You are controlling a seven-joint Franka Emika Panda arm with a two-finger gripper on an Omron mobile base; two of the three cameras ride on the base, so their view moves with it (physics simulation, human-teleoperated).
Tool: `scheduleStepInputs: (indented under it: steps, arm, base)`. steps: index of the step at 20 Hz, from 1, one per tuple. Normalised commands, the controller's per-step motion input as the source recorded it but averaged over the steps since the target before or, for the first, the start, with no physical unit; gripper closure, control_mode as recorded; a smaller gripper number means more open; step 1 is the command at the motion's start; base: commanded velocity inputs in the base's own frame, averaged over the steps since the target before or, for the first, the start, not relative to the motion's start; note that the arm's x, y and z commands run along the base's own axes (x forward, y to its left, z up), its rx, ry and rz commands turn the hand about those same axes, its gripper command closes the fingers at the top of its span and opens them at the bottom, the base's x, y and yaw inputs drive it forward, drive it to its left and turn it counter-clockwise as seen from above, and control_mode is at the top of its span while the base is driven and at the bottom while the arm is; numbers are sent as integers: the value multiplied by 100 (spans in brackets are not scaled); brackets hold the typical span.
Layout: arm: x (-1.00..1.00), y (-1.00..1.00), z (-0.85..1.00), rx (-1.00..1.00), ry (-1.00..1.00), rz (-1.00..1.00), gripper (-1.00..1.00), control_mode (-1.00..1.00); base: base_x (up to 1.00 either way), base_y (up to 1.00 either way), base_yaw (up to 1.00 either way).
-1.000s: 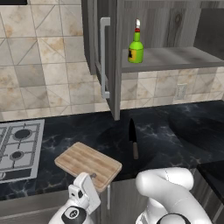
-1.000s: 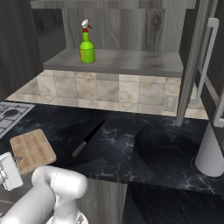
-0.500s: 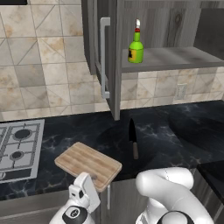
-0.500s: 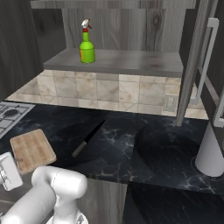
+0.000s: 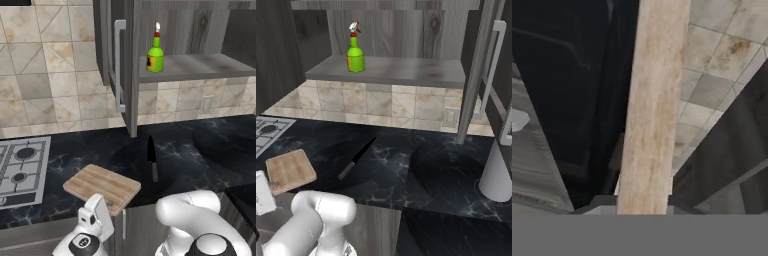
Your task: Move the cutting board and knife to the sink. Then move spray from the cabinet to the counter.
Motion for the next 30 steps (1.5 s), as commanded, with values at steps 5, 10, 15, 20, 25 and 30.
scheduleStepInputs:
  steps: [5, 10, 15, 20, 25, 30]
  arm:
    - [-76, -17, 70, 7, -4, 0, 100, -100]
    - [-66, -33, 99, 15, -9, 1, 100, -100]
    - [-32, -42, 100, 15, -9, 2, 100, -100]
    - [-9, -40, 87, 5, 0, 2, 100, -100]
    - [-7, -36, 53, -1, 4, 1, 100, -100]
    - [-29, -48, 35, -8, 7, 2, 100, -100]
  base:
    - [0, 0, 0]
    - [0, 0, 0]
    - [0, 0, 0]
    - [0, 0, 0]
    - [0, 0, 0]
    - [0, 0, 0]
